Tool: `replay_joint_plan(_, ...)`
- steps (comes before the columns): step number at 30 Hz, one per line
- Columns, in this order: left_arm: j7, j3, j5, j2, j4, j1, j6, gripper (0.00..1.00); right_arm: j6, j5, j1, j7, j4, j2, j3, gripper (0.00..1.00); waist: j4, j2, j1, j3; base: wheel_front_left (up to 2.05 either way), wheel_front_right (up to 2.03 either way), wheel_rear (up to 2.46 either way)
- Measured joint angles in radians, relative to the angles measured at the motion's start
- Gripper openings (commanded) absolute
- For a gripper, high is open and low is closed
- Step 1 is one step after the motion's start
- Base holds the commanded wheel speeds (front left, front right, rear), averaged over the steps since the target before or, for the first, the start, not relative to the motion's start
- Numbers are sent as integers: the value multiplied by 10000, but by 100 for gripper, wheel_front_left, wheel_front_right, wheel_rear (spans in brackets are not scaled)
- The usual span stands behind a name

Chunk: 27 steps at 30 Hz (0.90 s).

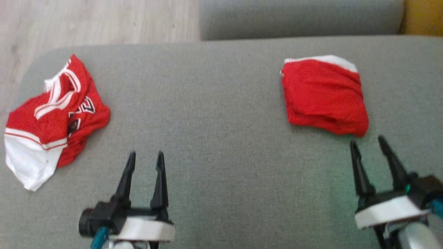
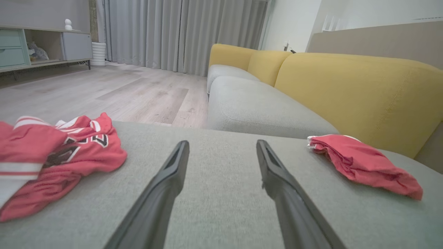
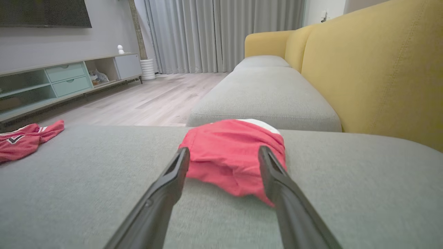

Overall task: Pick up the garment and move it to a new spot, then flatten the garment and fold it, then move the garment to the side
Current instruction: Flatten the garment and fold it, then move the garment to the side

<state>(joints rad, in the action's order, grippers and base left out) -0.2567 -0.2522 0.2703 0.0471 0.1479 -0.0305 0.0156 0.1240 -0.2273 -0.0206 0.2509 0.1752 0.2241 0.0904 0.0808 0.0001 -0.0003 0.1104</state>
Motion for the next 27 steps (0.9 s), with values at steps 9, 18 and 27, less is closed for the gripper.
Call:
replay_joint_plan(9, 0, 199, -376, 17, 476, 928, -368, 100, 0, 188, 967, 0, 224, -637, -46, 100, 106, 0, 1, -1048, 0, 0, 0)
replay_joint_plan(18, 0, 209, -602, 17, 652, 975, -433, 100, 0, 190, 977, 0, 376, -859, -167, 100, 164, 0, 2, -1239, 0, 0, 0)
replay_joint_plan(27, 0, 251, -604, 17, 650, 976, -433, 100, 0, 190, 977, 0, 418, -903, -201, 100, 107, 0, 3, -1288, 0, 0, 0)
